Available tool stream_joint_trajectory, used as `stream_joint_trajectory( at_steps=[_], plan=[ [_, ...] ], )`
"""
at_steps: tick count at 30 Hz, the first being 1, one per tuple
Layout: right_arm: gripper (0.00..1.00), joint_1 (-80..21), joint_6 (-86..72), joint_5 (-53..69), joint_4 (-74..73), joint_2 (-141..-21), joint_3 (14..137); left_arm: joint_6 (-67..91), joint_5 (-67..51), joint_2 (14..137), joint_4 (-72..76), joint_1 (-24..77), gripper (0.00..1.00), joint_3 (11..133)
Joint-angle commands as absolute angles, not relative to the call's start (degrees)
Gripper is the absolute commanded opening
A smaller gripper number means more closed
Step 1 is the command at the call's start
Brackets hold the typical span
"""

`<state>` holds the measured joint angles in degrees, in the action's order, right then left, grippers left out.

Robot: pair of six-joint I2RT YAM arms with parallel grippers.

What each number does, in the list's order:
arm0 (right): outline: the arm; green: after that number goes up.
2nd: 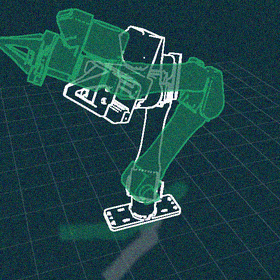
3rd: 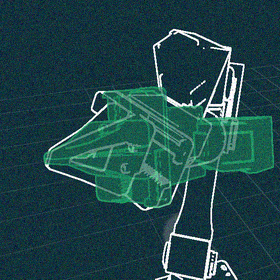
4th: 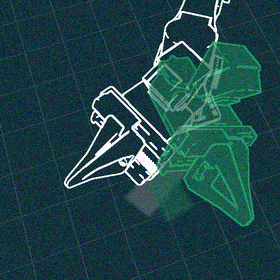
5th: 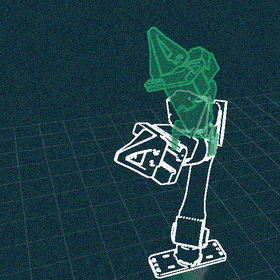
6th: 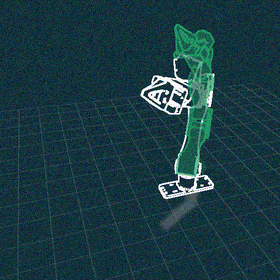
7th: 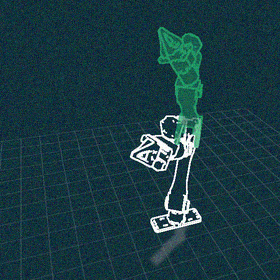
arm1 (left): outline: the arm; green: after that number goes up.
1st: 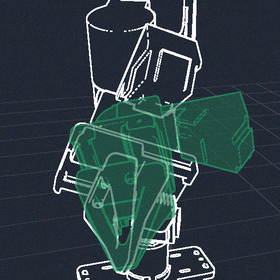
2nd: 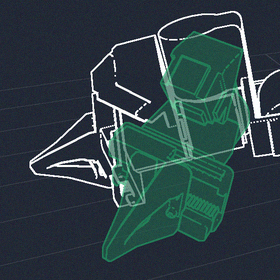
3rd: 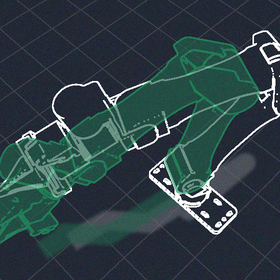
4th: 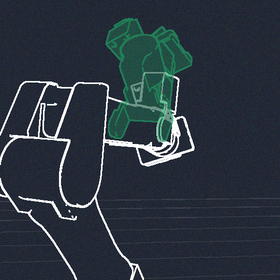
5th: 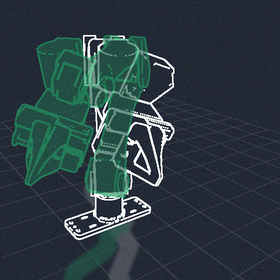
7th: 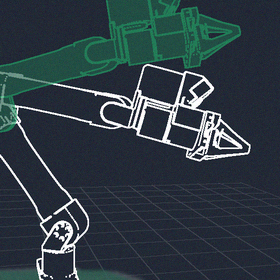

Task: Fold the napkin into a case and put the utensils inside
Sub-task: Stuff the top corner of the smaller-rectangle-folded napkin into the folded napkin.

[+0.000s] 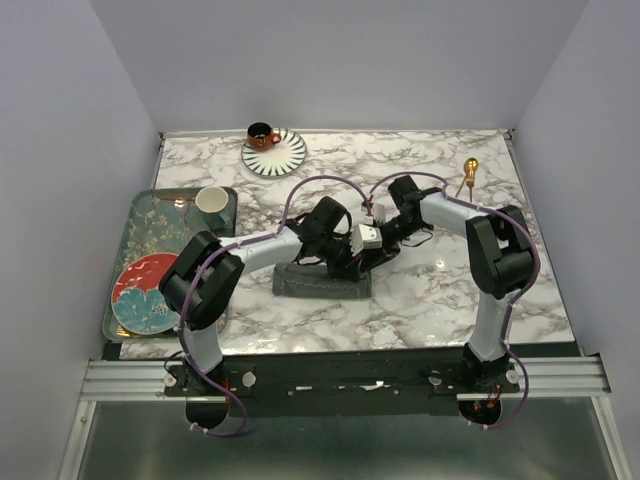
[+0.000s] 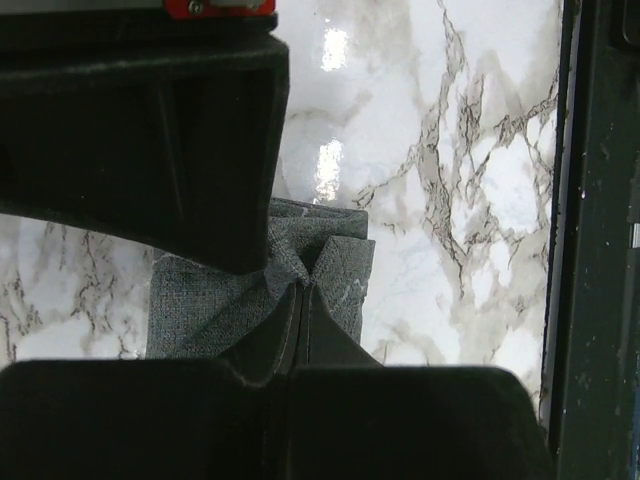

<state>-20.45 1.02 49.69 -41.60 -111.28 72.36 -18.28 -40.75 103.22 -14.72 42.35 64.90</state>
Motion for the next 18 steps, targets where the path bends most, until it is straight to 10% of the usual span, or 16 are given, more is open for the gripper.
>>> stream_joint_trajectory(
  at_steps=[1,18],
  plan=[
    [0.27,-21.62,0.97,46.15,-40.96,-114.78,74.09,-15.65,-38.76,100.9,-11.17,43.42,0.0,62.76],
    [0.27,-22.41,4.92,40.43,-39.99,-116.99,73.3,-3.18,-39.2,100.63,-15.12,40.43,0.0,58.89]
  ],
)
